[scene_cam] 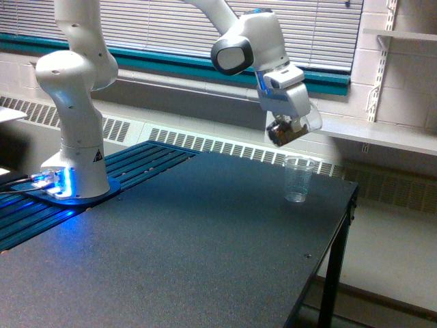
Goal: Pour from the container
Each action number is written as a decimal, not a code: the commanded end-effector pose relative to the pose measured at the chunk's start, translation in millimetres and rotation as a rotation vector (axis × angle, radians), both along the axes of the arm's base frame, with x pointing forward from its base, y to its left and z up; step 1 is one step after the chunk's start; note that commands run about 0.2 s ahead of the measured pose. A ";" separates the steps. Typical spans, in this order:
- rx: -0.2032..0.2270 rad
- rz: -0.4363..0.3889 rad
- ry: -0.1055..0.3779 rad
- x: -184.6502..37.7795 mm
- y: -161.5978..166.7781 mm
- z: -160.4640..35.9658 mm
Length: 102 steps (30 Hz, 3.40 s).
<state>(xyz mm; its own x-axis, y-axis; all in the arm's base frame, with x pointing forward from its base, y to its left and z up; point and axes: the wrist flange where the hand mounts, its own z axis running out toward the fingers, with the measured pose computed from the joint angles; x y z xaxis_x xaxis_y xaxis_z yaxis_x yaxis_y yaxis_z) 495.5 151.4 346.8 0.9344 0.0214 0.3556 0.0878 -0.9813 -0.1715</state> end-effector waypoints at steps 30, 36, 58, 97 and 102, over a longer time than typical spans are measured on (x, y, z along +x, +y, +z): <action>-0.154 0.177 0.063 -37.3 15.7 -22.8; -0.173 0.187 0.065 -37.0 23.4 -25.9; -0.220 0.183 0.081 -24.0 56.3 -40.4; -0.407 0.276 0.138 3.1 63.7 -39.4; -0.426 0.293 0.139 5.0 65.3 -36.7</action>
